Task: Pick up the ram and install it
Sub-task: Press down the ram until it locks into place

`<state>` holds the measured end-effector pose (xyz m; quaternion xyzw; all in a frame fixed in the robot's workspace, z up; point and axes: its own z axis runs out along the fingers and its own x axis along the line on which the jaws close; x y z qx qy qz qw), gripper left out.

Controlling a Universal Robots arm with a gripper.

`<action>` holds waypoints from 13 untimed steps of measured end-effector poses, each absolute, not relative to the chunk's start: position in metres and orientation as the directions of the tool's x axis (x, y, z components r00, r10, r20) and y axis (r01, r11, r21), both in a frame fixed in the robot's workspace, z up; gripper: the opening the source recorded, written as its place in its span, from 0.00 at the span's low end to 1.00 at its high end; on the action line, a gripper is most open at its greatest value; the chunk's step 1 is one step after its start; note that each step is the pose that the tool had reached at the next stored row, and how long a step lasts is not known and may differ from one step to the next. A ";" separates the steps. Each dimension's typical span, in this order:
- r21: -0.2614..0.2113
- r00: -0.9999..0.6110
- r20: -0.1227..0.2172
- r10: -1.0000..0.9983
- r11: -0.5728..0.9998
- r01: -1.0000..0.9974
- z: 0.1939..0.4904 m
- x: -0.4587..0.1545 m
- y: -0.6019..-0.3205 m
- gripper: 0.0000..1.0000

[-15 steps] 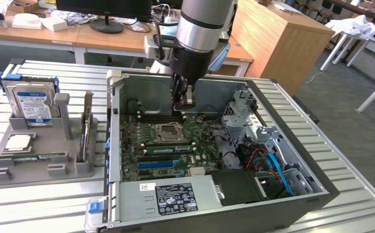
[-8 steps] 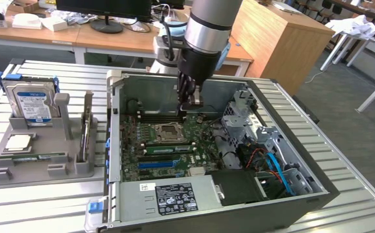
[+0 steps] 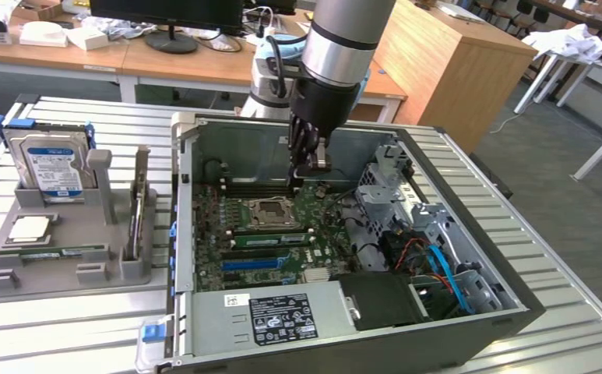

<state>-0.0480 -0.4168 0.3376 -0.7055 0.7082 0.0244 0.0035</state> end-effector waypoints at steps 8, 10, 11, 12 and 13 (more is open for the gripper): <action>0.030 -0.004 -0.039 -0.999 0.003 -1.000 0.338 -0.048 -0.417 0.10; 0.030 -0.004 -0.040 -0.999 0.003 -1.000 0.338 -0.048 -0.417 0.10; 0.030 -0.004 -0.039 -0.999 0.003 -1.000 0.338 -0.048 -0.417 0.10; 0.030 -0.005 -0.039 -0.999 0.004 -1.000 0.338 -0.048 -0.417 0.10; 0.030 -0.008 -0.040 -0.999 0.007 -1.000 0.338 -0.048 -0.417 0.10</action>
